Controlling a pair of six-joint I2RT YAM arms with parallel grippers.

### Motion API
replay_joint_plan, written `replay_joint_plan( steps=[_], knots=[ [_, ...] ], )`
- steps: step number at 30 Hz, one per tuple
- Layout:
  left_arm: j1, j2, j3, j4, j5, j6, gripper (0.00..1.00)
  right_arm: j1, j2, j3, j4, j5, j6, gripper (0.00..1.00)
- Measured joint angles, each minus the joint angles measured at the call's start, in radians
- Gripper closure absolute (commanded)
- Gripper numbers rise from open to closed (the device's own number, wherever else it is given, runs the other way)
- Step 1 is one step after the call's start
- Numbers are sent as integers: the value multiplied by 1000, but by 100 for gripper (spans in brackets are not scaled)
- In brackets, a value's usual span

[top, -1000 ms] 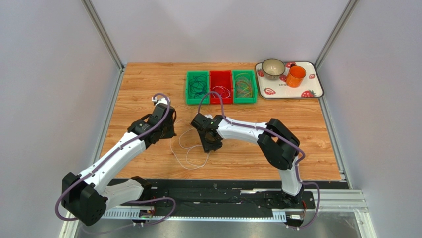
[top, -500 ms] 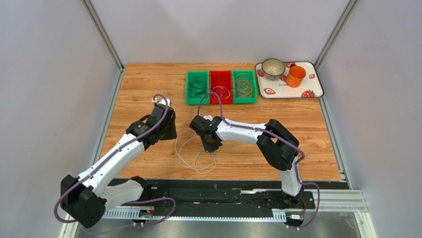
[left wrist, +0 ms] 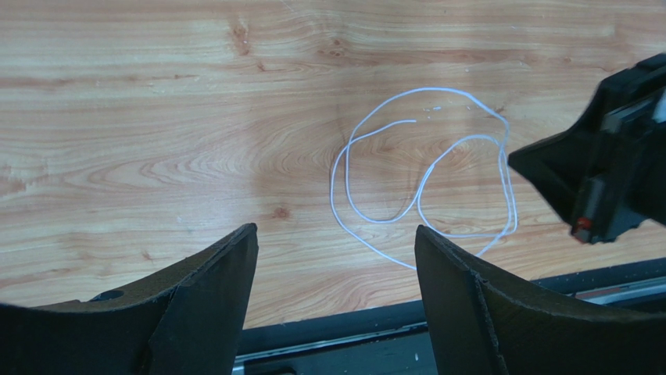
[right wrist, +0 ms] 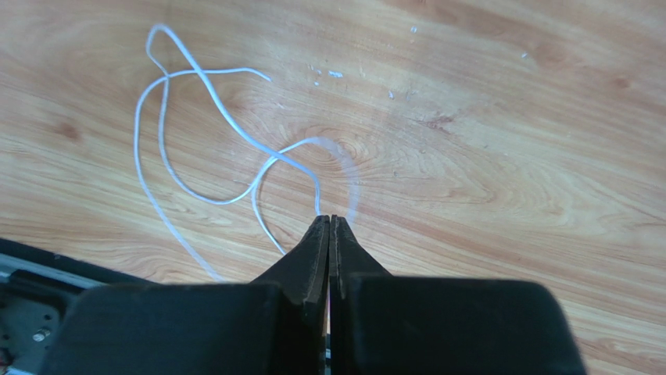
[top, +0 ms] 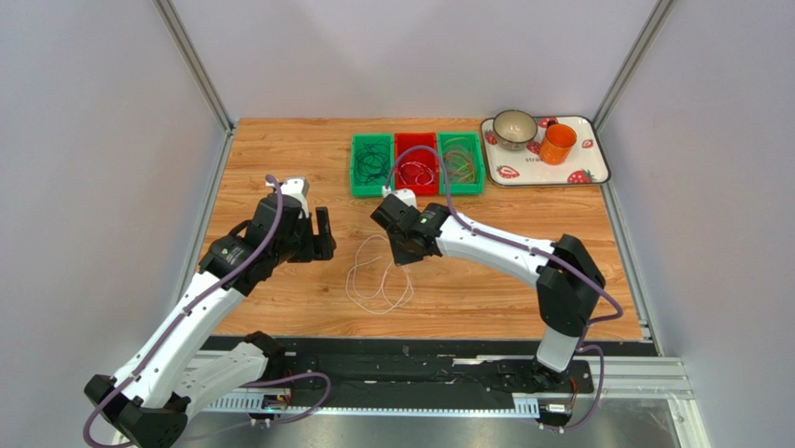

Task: Untangle the cables
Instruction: Pick up the cable at the center of the board.

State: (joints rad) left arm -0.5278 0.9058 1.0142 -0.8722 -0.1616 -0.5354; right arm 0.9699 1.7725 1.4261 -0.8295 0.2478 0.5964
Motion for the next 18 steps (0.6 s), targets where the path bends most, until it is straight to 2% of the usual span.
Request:
replay_joint_plan(
  steps=[9, 10, 12, 13, 14, 18],
  knots=[
    [0, -95, 13, -59, -16, 82, 18, -6, -79, 97, -58, 75, -29, 100],
    [0, -100, 13, -59, -16, 85, 17, -10, -79, 107, -61, 79, -33, 90],
    [0, -109, 13, -60, -20, 91, 17, -16, -79, 119, -72, 80, -40, 56],
    [0, -112, 13, -60, -21, 93, 18, -18, -79, 120, -73, 79, -36, 11],
    [0, -113, 13, -59, -20, 94, 18, -23, -79, 120, -76, 71, -38, 1],
    [0, -115, 11, -59, -20, 96, 18, -35, -66, 103, -78, 38, -33, 0]
  ],
)
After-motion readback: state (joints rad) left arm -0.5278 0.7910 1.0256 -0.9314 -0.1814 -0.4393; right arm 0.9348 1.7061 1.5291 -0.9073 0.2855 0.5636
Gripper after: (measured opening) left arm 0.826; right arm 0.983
